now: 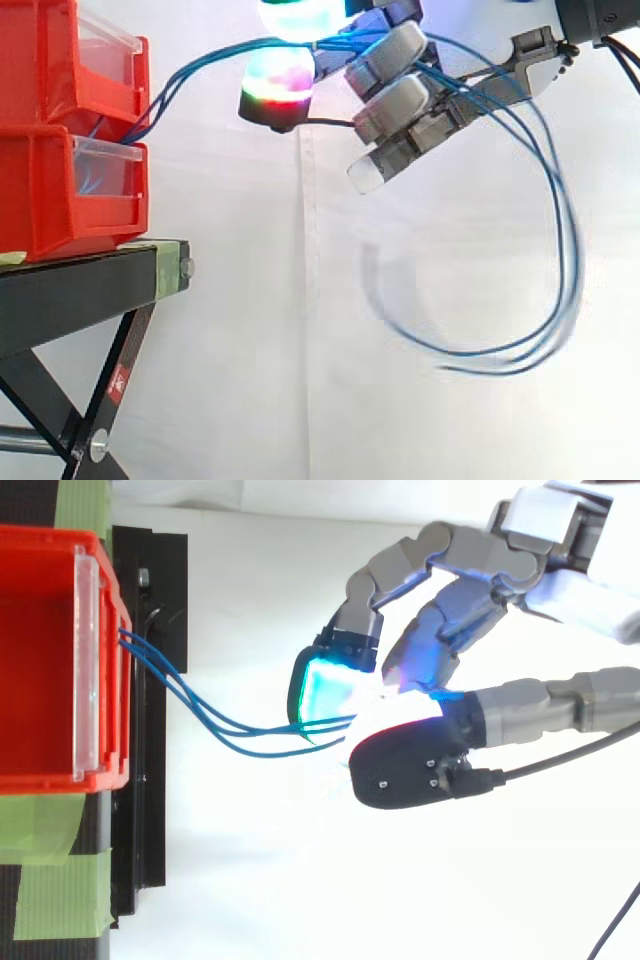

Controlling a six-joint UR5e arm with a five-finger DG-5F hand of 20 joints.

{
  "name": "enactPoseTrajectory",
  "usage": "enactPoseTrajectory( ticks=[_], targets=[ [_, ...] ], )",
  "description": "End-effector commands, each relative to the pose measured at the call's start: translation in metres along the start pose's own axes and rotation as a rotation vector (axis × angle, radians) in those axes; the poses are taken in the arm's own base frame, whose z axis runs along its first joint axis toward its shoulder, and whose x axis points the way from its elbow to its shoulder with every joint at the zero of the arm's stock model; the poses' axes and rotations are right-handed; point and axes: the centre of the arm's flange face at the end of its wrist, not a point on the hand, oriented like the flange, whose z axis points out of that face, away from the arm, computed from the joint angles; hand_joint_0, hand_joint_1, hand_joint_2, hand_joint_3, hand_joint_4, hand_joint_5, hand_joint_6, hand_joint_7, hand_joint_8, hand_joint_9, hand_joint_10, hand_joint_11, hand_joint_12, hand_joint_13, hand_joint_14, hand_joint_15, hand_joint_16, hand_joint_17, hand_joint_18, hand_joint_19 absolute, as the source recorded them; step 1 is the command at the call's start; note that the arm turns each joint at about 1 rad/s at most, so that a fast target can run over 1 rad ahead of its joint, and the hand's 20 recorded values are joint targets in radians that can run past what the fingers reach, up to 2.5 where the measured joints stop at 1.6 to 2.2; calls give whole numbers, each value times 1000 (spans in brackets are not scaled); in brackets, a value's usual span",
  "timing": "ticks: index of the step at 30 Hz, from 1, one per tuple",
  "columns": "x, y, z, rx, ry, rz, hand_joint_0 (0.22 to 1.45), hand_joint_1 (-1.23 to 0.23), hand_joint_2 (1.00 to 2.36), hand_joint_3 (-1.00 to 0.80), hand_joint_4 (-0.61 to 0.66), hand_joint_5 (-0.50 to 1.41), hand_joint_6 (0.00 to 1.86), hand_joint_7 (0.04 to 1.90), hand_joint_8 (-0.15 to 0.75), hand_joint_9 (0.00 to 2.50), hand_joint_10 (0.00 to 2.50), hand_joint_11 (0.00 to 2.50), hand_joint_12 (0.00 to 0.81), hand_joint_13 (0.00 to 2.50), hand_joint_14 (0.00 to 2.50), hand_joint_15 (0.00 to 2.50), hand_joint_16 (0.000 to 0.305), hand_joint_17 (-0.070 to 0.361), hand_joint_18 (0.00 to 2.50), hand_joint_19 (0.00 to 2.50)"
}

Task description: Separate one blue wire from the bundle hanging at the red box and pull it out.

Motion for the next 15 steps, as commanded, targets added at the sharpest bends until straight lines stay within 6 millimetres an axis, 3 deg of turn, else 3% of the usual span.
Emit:
enactPoseTrajectory(
  ticks=[1, 15],
  targets=[
    [0, 0, 0, -1, 0, -1, 685, -777, 1014, -177, 96, -220, 935, 756, 287, 837, 1189, 1274, 419, 986, 538, 1471, 49, 111, 784, 630],
    [-2, -1, 0, 3, -4, 4, 677, -785, 1015, -200, 134, -216, 922, 776, 295, 811, 1112, 1321, 411, 916, 1064, 1399, 50, 112, 888, 838]
  ],
)
